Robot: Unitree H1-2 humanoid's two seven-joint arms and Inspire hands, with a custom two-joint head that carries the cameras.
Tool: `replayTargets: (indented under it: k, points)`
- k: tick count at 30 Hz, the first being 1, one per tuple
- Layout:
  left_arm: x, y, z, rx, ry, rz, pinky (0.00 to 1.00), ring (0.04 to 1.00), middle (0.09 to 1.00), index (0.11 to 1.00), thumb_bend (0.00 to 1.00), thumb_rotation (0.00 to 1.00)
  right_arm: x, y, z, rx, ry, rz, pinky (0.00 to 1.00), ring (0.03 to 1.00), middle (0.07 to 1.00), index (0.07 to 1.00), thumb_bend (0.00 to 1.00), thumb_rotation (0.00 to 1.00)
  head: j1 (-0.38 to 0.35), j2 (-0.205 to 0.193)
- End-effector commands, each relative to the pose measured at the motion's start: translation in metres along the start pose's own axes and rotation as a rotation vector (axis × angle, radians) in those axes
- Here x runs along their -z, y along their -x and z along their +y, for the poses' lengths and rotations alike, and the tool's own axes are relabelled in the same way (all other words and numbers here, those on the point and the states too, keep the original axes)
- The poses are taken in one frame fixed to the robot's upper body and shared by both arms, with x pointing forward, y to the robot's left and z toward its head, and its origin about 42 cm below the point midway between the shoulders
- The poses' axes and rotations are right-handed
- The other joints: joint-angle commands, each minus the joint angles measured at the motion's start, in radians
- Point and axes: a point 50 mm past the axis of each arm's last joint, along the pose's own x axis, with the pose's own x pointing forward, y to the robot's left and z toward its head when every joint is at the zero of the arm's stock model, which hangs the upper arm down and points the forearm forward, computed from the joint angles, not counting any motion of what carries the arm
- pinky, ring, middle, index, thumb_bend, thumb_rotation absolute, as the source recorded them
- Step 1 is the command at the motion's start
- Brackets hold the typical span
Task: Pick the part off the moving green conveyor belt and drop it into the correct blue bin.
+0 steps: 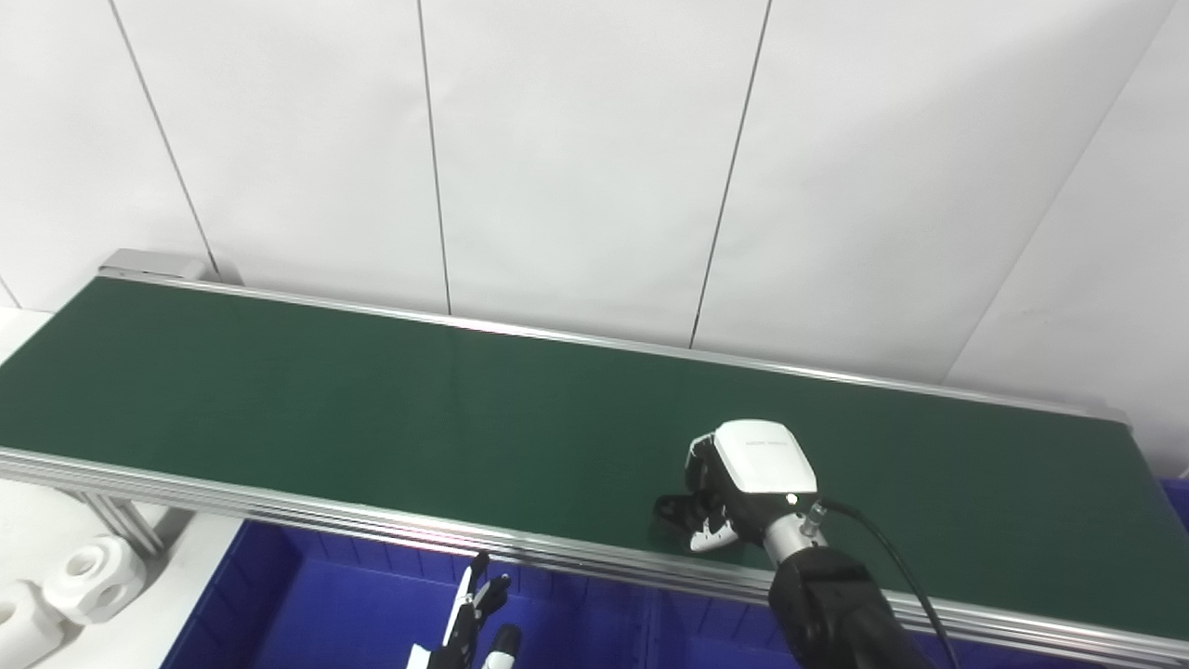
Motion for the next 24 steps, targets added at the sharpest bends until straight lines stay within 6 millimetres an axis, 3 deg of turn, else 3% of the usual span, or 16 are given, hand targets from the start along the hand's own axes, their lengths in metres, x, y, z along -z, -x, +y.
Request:
replayTargets:
  k: [1, 6, 12, 15, 19, 24]
  points:
    - [-0.024, -0.010, -0.030, 0.036, 0.100, -0.062, 1.00, 0.926, 0.937, 1.000, 0.46, 0.99, 0.002, 0.005, -0.031, 0.064, 0.023, 0.001, 0.21, 0.277, 0.474, 0.490, 0.52, 0.00, -0.032, 0.006]
    - [-0.027, -0.014, -0.014, 0.042, 0.094, -0.055, 1.00, 0.921, 0.947, 1.000, 0.46, 1.00, 0.000, 0.024, -0.047, 0.056, 0.055, -0.013, 0.20, 0.265, 0.474, 0.489, 0.52, 0.00, -0.116, 0.028]
    - [-0.035, -0.019, 0.007, 0.061, 0.099, -0.058, 1.00, 0.920, 0.951, 1.000, 0.42, 1.00, -0.004, 0.049, -0.052, 0.015, 0.076, 0.015, 0.19, 0.249, 0.472, 0.488, 0.52, 0.00, -0.222, 0.073]
    - [-0.039, -0.022, 0.017, 0.069, 0.098, -0.069, 0.99, 0.936, 0.941, 1.000, 0.40, 1.00, -0.009, 0.064, -0.044, -0.029, 0.078, 0.035, 0.15, 0.214, 0.470, 0.485, 0.53, 0.00, -0.252, 0.099]
    - [-0.046, -0.026, 0.026, 0.073, 0.077, -0.068, 1.00, 0.933, 0.928, 1.000, 0.41, 1.00, -0.016, 0.076, -0.030, -0.099, 0.080, 0.061, 0.17, 0.242, 0.471, 0.488, 0.53, 0.00, -0.293, 0.137]
    - [-0.053, -0.029, 0.032, 0.079, 0.066, -0.072, 1.00, 0.914, 0.917, 1.000, 0.41, 1.00, -0.020, 0.089, -0.004, -0.160, 0.047, 0.100, 0.14, 0.200, 0.470, 0.484, 0.53, 0.00, -0.304, 0.163]
